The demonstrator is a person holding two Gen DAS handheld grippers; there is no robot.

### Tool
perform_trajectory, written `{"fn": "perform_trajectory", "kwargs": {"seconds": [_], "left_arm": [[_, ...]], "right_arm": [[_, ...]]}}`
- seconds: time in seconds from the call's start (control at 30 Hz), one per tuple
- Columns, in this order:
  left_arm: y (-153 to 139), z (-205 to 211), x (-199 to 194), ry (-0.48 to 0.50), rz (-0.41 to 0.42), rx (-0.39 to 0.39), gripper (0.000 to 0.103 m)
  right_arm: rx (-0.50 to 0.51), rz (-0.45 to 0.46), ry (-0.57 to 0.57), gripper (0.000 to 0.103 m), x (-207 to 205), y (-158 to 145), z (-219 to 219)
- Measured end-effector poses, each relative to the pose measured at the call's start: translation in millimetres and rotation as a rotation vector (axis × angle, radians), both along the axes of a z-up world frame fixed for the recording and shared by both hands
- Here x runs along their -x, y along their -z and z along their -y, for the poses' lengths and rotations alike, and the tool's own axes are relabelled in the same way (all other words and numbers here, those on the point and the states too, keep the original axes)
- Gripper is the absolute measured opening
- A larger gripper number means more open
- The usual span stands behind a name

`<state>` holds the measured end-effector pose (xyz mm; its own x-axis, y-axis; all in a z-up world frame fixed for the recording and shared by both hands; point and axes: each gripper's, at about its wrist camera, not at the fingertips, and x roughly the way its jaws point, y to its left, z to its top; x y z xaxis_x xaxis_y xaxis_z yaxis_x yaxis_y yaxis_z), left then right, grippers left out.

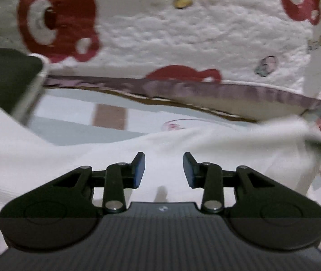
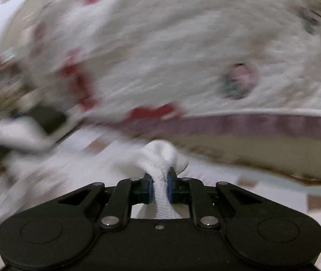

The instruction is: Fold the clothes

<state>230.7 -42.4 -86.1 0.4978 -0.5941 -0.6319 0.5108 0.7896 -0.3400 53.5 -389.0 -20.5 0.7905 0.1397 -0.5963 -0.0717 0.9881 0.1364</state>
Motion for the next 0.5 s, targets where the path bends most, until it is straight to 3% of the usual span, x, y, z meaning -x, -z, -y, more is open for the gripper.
{"fn": "perform_trajectory", "kwargs": {"seconds": [0.17, 0.27, 0.5], "left_arm": [[6.4, 25.1, 21.1, 0.027, -0.005, 0.032, 0.040], [10.9, 35.4, 28.4, 0.058, -0.028, 0.053, 0.041], [29.5, 76.0, 51.1, 0.206, -0.102, 0.026, 0.047]], "right_arm": [[-0.053, -0.294, -0.225, 0.015, 76.9, 50.5, -60.0], [-0.160, -0.402, -0.280, 0.017, 93.1, 71.4, -70.4], [-0.285, -0.522, -0.281, 0.036, 76.8, 81.6, -65.7]]}}
